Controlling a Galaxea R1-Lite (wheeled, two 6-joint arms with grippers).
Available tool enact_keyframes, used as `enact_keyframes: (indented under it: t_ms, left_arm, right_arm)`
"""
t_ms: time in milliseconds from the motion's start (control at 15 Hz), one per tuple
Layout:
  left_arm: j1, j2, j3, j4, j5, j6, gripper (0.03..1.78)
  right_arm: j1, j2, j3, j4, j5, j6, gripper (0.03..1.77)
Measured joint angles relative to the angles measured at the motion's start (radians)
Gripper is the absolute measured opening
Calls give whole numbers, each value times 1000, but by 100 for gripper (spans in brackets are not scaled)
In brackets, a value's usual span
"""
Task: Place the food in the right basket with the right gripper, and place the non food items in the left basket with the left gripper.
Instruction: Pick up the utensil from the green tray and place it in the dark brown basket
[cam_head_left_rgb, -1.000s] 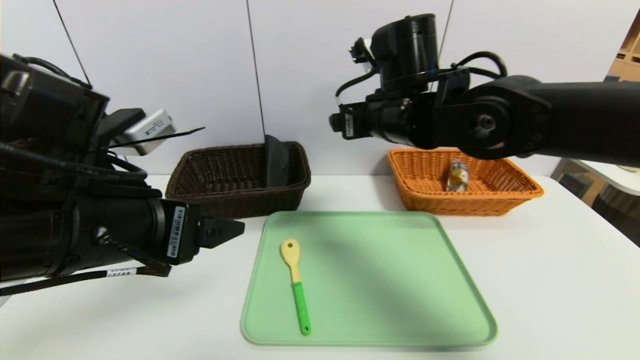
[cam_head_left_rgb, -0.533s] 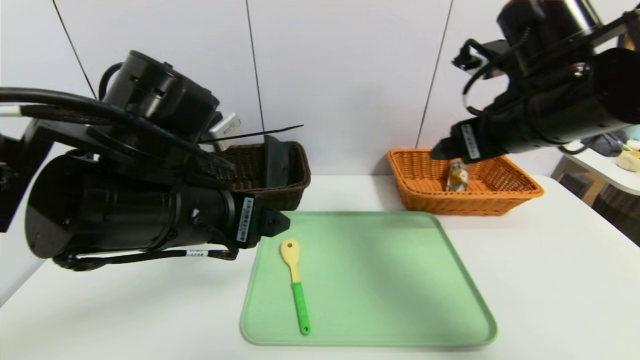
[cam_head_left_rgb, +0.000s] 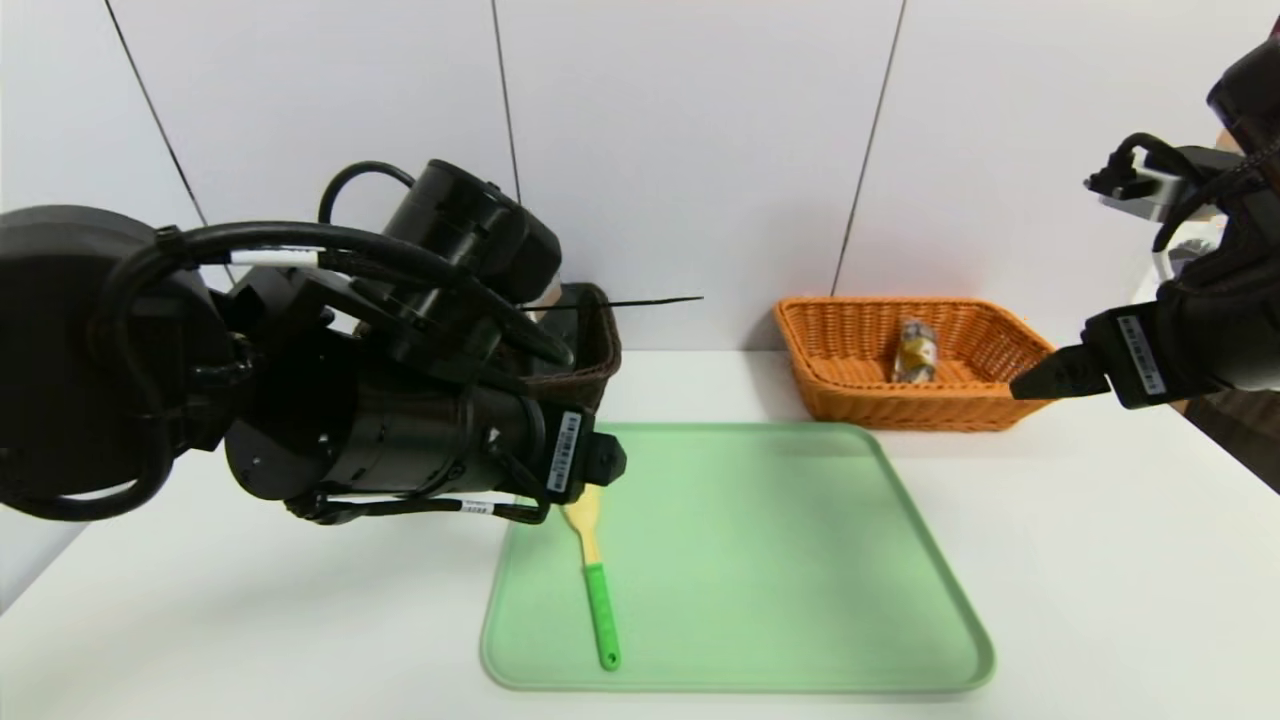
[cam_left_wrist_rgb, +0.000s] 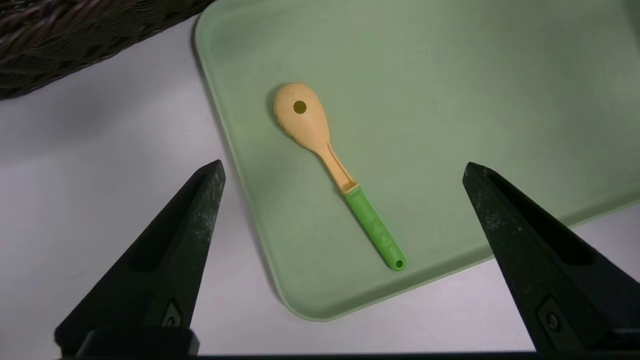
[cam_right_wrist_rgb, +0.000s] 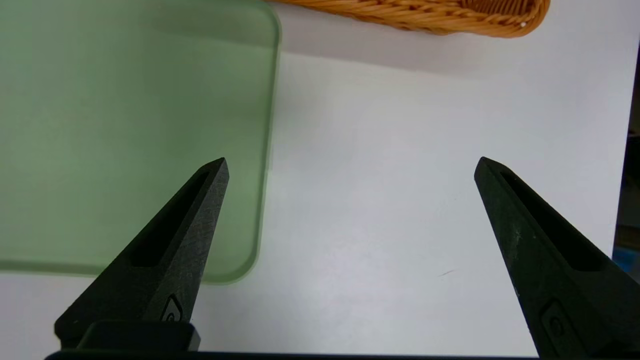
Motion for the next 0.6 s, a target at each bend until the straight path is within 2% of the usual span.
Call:
enact_keyframes:
  t_ms: [133,333,600]
  left_arm:
    - [-5,18,-1,6,26,-5,169]
    - [-5,65,-23,23,101,-69,169]
    - [-5,149,-155,206,106,-213,169]
  right_arm:
    - [-16,-25,49,-5,-1,1,169]
    - [-23,-51,82,-10,9,5,169]
    - [-34,-84,95,-9,8,7,169]
